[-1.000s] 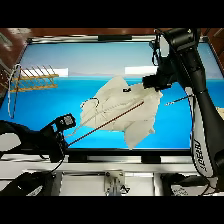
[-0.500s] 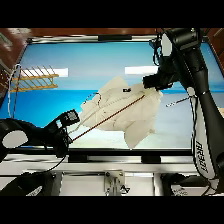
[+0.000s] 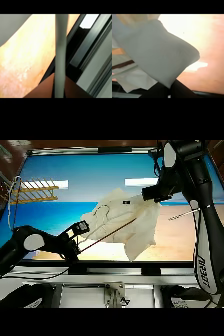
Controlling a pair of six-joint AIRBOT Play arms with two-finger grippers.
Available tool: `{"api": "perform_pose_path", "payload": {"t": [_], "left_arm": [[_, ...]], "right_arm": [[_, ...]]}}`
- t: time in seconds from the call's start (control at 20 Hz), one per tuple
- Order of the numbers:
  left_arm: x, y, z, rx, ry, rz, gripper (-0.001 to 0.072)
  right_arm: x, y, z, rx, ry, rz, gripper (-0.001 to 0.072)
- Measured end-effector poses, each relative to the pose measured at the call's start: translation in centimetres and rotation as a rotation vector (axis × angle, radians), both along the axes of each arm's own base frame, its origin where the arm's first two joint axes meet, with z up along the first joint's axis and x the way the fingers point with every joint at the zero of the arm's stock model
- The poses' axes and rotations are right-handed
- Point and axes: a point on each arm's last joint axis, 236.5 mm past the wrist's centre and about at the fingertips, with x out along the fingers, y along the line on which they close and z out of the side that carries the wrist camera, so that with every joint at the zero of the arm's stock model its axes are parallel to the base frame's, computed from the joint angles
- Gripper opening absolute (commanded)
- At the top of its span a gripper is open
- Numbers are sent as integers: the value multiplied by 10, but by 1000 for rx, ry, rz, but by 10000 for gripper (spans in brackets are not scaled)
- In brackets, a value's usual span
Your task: Fold the shirts.
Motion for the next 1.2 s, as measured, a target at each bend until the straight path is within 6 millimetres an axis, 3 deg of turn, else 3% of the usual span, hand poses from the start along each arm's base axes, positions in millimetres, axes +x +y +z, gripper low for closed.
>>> {"api": "perform_pose_path", "payload": {"t": [0.2,0.55,0.75,0.95,1.2], "left_arm": [[0,-27,-13,-74,50,-63,56],[18,-71,-15,-245,79,12,56],[23,-78,-14,-279,90,47,55],[36,-72,3,-327,61,100,56],[42,-70,11,-357,55,132,56]], "right_arm": [[-2,25,30,33,-103,106,89],[-39,80,51,27,-145,278,89],[-45,85,58,13,-179,267,89],[-46,86,59,15,-187,246,89],[-53,95,45,35,-136,248,89]]}}
